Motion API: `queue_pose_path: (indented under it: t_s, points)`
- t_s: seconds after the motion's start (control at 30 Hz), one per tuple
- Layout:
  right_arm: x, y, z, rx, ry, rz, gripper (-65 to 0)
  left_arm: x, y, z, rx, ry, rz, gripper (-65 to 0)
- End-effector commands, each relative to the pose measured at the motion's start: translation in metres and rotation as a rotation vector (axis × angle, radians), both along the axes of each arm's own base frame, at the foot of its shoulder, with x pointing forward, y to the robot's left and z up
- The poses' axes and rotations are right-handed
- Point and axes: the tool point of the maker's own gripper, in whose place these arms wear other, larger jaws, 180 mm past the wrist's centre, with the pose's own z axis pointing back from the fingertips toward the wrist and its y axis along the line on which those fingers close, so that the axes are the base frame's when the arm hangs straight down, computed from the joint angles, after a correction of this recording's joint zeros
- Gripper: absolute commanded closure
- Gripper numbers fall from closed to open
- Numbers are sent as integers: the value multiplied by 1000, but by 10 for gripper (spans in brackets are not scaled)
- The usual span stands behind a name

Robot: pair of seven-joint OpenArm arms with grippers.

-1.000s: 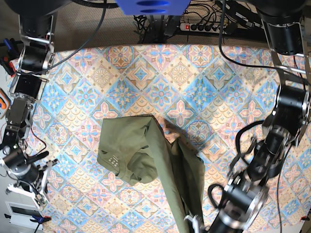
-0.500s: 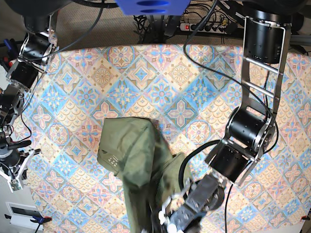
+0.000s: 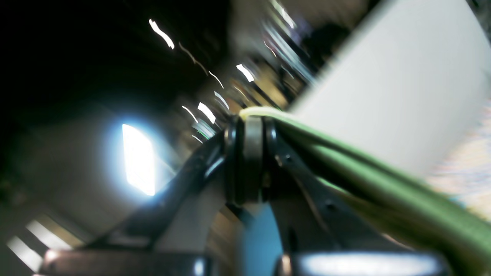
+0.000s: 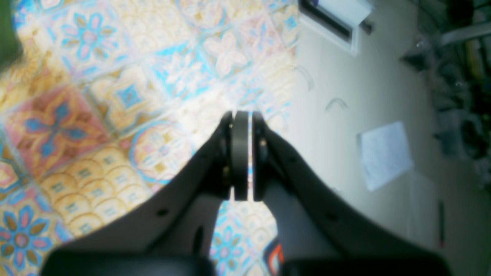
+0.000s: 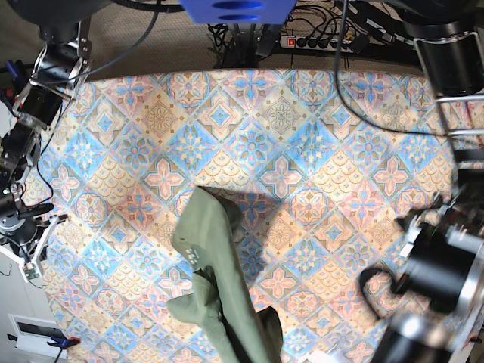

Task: Layout the t-shirt on the table in an organized manner, then fold the t-shirt properly
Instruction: 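Lift the shirt with both grippers and shake it in the air, then lower the shirt onto the table and regrasp its edge with the right gripper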

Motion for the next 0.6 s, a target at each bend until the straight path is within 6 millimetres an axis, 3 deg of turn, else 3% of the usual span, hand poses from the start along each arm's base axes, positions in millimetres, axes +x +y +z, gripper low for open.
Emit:
queue_pose_path:
  t_s: [0.0, 0.07, 0.13, 0.2, 0.3, 0.43, 0.57]
  points:
    - [3, -5, 18, -16, -50, -2, -9, 21, 24, -43, 24, 141, 88, 0]
    - [4, 1, 11, -12, -32, 15, -11, 31, 58, -80, 62, 223, 167, 0]
    - [9, 23, 1, -15, -7, 68, -11, 33, 95, -114, 89, 297, 246, 0]
    - [12, 42, -1, -29, -1, 118, -11, 29, 124, -139, 104, 345, 298, 0]
    - [0, 61, -21, -26, 37, 157, -11, 17, 174, -181, 138, 437, 391, 0]
    - [-14, 67, -45, -21, 95, 174, -11, -2, 199, -239, 147, 566, 426, 0]
    - [-15, 102, -62, -16, 134, 260, -11, -25, 221, -291, 146, 707, 472, 0]
